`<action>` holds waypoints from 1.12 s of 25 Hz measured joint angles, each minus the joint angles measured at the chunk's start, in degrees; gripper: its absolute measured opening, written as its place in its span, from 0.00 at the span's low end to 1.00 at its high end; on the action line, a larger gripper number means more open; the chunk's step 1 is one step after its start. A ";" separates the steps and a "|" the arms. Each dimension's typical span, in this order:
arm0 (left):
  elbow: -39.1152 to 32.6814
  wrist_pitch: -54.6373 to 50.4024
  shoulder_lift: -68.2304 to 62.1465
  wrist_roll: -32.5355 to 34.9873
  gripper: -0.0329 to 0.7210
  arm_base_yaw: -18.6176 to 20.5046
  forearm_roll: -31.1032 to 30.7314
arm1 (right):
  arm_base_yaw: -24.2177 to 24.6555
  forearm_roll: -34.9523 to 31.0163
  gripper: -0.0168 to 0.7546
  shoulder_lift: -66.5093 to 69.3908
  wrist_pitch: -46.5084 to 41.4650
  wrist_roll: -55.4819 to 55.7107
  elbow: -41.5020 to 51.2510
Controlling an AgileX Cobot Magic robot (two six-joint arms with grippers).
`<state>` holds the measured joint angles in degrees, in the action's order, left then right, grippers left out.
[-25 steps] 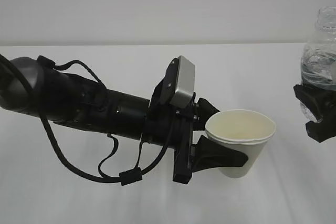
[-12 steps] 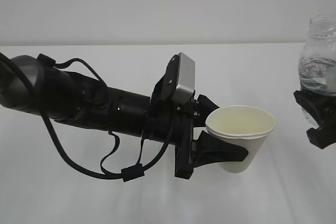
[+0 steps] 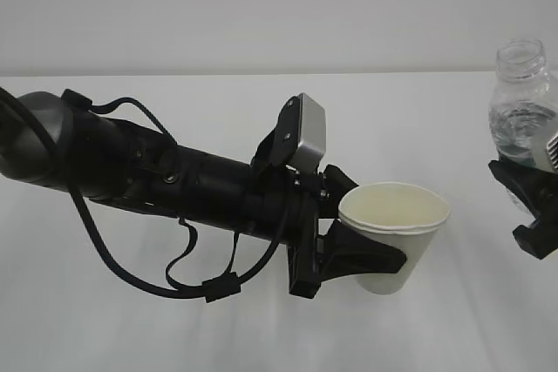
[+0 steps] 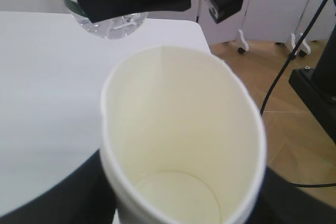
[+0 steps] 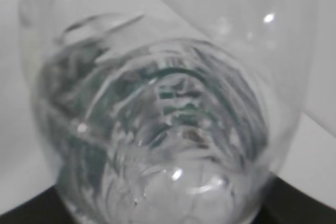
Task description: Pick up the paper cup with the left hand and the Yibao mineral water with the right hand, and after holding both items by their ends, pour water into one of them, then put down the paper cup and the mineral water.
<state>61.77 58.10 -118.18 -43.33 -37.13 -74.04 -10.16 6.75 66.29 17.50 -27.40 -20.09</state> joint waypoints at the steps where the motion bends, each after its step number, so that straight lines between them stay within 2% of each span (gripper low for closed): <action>1: 0.00 0.00 0.00 -0.27 0.60 0.11 0.00 | 0.00 0.00 0.56 0.00 -0.09 -0.45 0.00; 8: 0.00 4.61 0.00 -1.24 0.60 1.46 0.87 | 0.00 0.00 0.56 0.00 -1.70 -4.26 0.00; 28: 0.00 5.49 0.00 -1.37 0.60 1.46 -1.13 | 0.00 0.00 0.56 0.00 -3.33 -14.42 0.00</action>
<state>61.77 63.59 -118.18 -44.69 -35.67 -75.17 -10.16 6.75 66.29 14.18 -41.82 -20.09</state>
